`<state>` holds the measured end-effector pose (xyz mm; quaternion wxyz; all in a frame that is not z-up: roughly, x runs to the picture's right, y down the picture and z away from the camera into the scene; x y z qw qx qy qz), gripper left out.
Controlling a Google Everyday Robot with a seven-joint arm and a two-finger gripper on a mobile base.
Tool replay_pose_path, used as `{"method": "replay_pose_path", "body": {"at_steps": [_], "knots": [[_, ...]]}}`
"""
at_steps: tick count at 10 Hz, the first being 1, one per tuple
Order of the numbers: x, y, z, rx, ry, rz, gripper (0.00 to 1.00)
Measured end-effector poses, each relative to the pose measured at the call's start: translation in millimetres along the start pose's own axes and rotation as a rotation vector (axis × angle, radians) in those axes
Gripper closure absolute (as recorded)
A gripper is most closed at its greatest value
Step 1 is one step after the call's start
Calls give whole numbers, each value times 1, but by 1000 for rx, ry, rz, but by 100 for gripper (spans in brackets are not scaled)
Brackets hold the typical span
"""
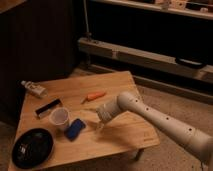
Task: Place the white sponge in the ceramic bowl
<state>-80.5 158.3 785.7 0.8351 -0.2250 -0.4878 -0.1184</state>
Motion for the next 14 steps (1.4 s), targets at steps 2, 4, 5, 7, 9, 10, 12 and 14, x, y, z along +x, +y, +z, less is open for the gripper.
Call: {"method": "replay_pose_path", "body": {"at_steps": [2,4,5,7,9,10,12,14], "knots": [[-14,-16,-5,-35,3,4,20],[-25,-26,12,-101,24,-1,20],[-23,-24,20,-129,29,3,20],[-13,-19,57,-200,28,10,20],[0,-15,80,-243,34,26,20],[2,-15,85,-259,41,30,20],[3,-14,88,-275,53,31,20],[6,-13,90,-287,63,39,20]]}}
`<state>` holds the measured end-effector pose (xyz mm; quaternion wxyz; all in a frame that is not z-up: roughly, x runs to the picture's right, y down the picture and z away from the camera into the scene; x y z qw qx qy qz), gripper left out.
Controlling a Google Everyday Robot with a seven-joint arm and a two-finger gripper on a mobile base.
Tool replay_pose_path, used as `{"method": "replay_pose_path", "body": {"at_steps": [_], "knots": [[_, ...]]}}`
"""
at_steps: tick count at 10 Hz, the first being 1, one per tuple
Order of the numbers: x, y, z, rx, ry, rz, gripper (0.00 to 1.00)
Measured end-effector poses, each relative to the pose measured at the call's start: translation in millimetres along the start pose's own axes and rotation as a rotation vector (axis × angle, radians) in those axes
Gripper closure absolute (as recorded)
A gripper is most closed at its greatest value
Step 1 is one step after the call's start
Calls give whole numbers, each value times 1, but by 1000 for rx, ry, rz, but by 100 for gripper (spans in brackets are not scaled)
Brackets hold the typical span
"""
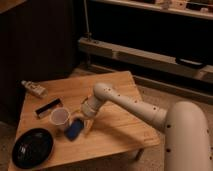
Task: Place the white sponge in the ceramic bowl
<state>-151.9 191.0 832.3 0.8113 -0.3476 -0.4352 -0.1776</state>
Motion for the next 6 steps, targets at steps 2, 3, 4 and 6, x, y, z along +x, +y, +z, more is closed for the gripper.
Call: {"method": "replay_pose_path", "body": {"at_steps": [2,3,4,6], "knots": [[3,1,5,-15,-3,9,27],[3,1,6,-17,-5,12,37],[4,1,7,-21,-10,14,47],[6,0,9,-27,-20,18,71]]}}
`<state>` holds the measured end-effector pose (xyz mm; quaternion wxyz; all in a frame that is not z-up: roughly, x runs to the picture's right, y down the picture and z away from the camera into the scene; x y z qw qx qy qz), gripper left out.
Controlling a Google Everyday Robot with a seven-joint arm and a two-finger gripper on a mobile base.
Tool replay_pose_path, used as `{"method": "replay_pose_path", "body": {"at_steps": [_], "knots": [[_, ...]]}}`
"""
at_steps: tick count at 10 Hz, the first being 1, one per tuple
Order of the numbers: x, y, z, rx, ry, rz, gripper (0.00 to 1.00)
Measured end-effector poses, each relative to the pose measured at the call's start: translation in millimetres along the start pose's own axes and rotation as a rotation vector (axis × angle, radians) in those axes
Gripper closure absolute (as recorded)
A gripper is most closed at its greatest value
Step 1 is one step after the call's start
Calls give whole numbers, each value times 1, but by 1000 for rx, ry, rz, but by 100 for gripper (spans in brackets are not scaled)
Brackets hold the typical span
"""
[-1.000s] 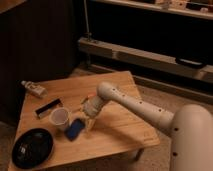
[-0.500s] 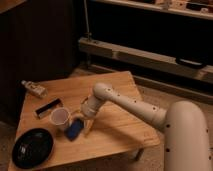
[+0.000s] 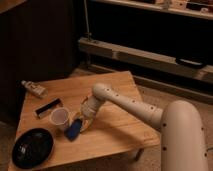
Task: Place the white sponge in the ceramic bowl
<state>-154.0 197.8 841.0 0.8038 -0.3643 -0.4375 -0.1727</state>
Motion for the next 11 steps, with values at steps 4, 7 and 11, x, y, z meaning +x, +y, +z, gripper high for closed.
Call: {"method": "replay_pose_path", "body": {"at_steps": [4,7,11], "knots": [[17,11,-21,13,24,48,100],[24,45,-90,59,99,82,100],[-44,55,-128,26,95,-75,100]]}}
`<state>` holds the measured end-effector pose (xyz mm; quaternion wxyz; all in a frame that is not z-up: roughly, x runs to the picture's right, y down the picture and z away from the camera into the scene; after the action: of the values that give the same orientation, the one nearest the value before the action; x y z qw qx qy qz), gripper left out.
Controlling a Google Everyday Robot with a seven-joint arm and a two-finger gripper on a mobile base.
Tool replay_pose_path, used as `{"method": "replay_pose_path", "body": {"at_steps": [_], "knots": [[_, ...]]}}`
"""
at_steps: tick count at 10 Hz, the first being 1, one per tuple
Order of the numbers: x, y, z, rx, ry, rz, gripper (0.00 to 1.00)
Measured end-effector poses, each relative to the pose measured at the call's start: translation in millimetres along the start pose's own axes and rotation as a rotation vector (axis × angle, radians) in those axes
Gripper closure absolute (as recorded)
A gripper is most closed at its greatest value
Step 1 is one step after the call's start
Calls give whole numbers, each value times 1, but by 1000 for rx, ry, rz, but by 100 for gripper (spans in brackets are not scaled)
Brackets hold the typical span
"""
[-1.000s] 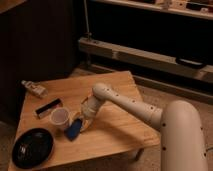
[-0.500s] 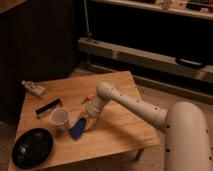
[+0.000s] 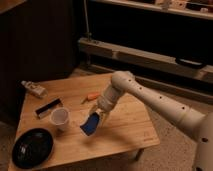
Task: Place the white sponge in the ceramic bowl
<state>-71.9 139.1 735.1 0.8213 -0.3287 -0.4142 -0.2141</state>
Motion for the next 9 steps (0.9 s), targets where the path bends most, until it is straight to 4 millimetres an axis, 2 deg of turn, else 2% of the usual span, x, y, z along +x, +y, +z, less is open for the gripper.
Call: {"method": "replay_pose_path", "body": {"at_steps": [2,3,6,7,9], "knots": [[-33,-19,18,-22,-22,-99,100],[-54,-36,30,-35,-34,-155,100],[-127,-91,67,-80,-65,-341,100],[-158,-111,79,-99,-69,-415,100],[-218,-138,107,-151,-76,-552,100]]}}
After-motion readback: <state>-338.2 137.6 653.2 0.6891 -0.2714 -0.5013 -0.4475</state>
